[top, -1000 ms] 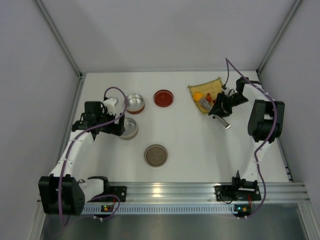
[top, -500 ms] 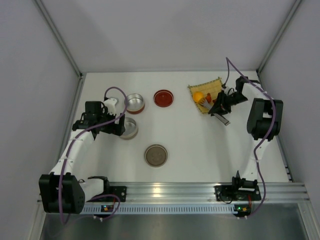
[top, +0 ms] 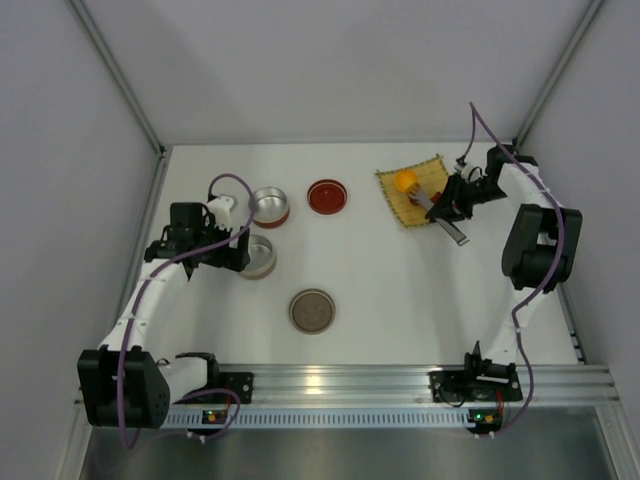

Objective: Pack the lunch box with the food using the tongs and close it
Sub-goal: Pick up the fake food from the plate.

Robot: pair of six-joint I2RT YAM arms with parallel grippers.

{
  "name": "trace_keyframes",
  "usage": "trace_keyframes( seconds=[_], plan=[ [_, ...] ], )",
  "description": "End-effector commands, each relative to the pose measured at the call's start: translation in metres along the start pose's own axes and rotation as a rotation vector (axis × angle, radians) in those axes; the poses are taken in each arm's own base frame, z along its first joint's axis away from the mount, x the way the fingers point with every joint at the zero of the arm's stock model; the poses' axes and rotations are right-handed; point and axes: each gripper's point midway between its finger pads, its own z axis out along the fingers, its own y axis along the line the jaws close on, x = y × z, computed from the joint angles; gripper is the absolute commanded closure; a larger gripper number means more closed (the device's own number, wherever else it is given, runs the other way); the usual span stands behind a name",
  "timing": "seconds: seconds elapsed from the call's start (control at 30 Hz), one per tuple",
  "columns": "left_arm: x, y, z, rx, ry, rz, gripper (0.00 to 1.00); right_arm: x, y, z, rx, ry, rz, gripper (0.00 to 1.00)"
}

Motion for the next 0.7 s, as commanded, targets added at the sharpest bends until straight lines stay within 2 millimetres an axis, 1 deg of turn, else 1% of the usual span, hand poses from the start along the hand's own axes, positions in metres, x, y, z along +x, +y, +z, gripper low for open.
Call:
trace_keyframes(
  seconds=[0.0,0.1,0.13,0.17,0.2,0.23,0.27,0.3,0.33,0.37,0.43,0.47,0.5,0.53,0.57,0.6,0.63,0.67],
  plan=[
    [-0.011,0.002,-0.006,-0.020,-0.057,0.011,0.02,-0.007,0.035,-0.030,-0.055,-0.095,-0.100,1.00],
    [-0.011,-0.001,-0.008,-0.003,-0.052,0.020,0.02,-0.006,0.043,-0.034,-0.036,-0.102,-0.135,1.00],
    [-0.011,-0.003,-0.010,0.006,-0.048,0.016,0.02,-0.004,0.048,-0.038,-0.025,-0.095,-0.165,1.00],
    [-0.013,-0.005,-0.012,0.026,-0.053,0.012,0.02,-0.001,0.052,-0.035,-0.005,-0.084,-0.190,1.00],
    [-0.013,-0.003,-0.014,0.029,-0.056,-0.007,0.02,0.000,0.059,-0.038,0.007,-0.089,-0.231,1.00],
    [-0.016,-0.004,-0.015,0.036,-0.064,-0.014,0.02,0.003,0.064,-0.037,0.024,-0.088,-0.254,1.00],
    [-0.020,0.000,-0.018,0.030,-0.077,-0.032,0.02,0.003,0.064,-0.036,0.065,-0.089,-0.309,1.00],
    [-0.022,0.003,-0.021,0.037,-0.090,-0.052,0.02,0.009,0.078,-0.030,0.071,-0.077,-0.366,1.00],
    [-0.024,0.004,-0.024,0.039,-0.096,-0.060,0.02,0.009,0.080,-0.029,0.087,-0.079,-0.393,1.00],
    [-0.030,0.004,-0.027,0.043,-0.110,-0.064,0.02,0.019,0.093,-0.015,0.100,-0.042,-0.446,1.00],
    [-0.035,0.004,-0.031,0.062,-0.122,-0.083,0.02,0.019,0.103,-0.007,0.113,-0.035,-0.487,1.00],
    [-0.037,0.004,-0.033,0.070,-0.125,-0.090,0.02,0.023,0.109,0.001,0.125,-0.019,-0.515,1.00],
    [-0.040,0.008,-0.034,0.068,-0.130,-0.102,0.02,0.020,0.115,0.006,0.128,-0.016,-0.532,1.00],
    [-0.042,0.006,-0.036,0.091,-0.139,-0.109,0.02,0.020,0.120,0.011,0.132,-0.009,-0.548,1.00],
    [-0.042,0.012,-0.038,0.090,-0.143,-0.133,0.02,0.023,0.127,0.020,0.148,0.006,-0.582,1.00],
    [-0.043,0.015,-0.036,0.101,-0.138,-0.152,0.02,0.019,0.133,0.027,0.154,0.004,-0.607,1.00],
    [-0.044,0.012,-0.036,0.144,-0.145,-0.167,0.02,0.020,0.139,0.033,0.157,0.009,-0.628,1.00],
    [-0.042,0.021,-0.037,0.146,-0.146,-0.202,0.02,0.027,0.150,0.045,0.156,0.026,-0.670,1.00]
  ],
)
